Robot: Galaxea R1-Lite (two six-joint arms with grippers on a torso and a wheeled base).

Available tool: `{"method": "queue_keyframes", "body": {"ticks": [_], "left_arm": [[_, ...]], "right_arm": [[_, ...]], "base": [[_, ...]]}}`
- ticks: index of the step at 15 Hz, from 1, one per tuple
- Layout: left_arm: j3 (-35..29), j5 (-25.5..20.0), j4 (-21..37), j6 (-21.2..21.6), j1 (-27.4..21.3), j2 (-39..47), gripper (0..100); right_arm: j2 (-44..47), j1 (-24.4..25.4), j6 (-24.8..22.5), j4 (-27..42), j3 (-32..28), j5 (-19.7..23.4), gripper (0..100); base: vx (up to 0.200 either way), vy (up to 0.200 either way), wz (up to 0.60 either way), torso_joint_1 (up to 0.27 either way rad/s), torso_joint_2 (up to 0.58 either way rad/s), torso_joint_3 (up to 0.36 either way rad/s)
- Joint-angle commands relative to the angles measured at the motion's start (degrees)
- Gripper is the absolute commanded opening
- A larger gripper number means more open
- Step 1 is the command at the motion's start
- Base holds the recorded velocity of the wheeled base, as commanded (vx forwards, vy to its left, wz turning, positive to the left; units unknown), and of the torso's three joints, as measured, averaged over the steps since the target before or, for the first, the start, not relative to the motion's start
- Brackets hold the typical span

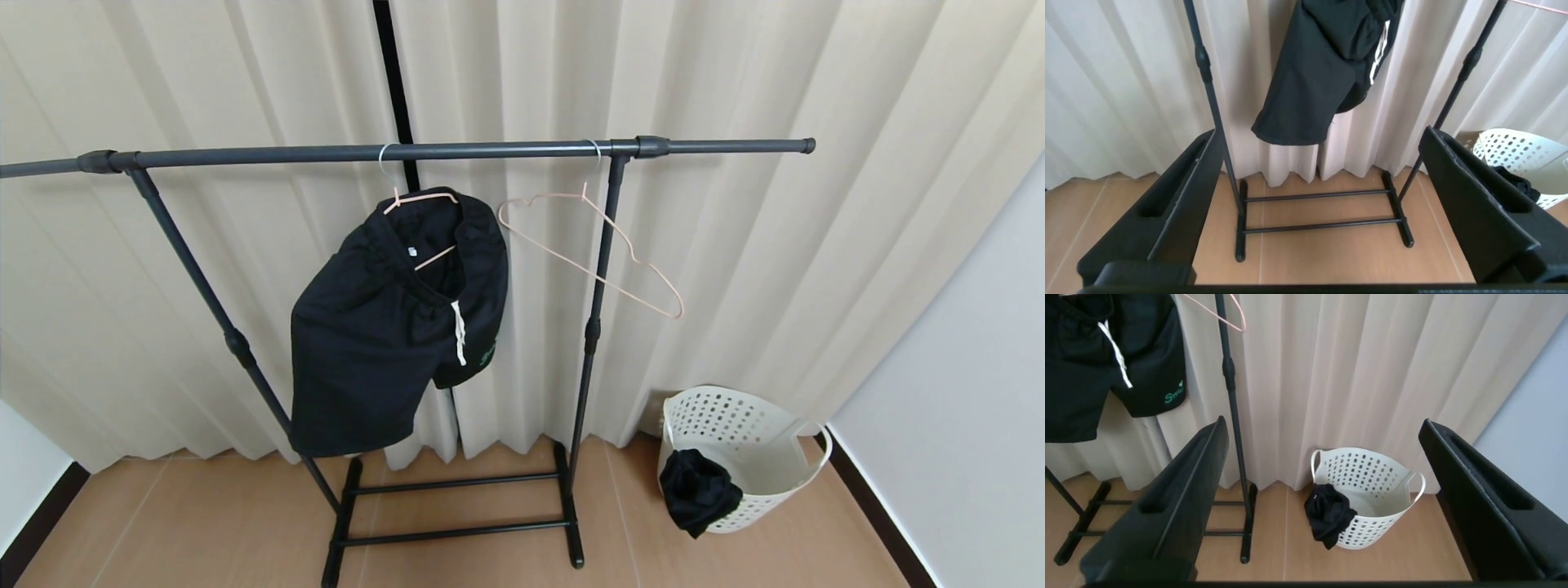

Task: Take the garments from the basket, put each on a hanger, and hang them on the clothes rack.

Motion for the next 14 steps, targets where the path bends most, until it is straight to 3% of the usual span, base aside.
{"method": "queue_keyframes", "body": {"ticks": [1, 14], "left_arm": [[0.0, 0.0, 0.0, 0.0, 0.0, 0.1, 100], [0.0, 0.0, 0.0, 0.0, 0.0, 0.1, 100]], "right_arm": [[0.1, 0.0, 0.0, 0.0, 0.0, 0.0, 100], [0.1, 0.0, 0.0, 0.0, 0.0, 0.0, 100]], "base": [[0.0, 0.0, 0.0, -0.144, 0.35, 0.183], [0.0, 0.0, 0.0, -0.159, 0.36, 0.205]]}}
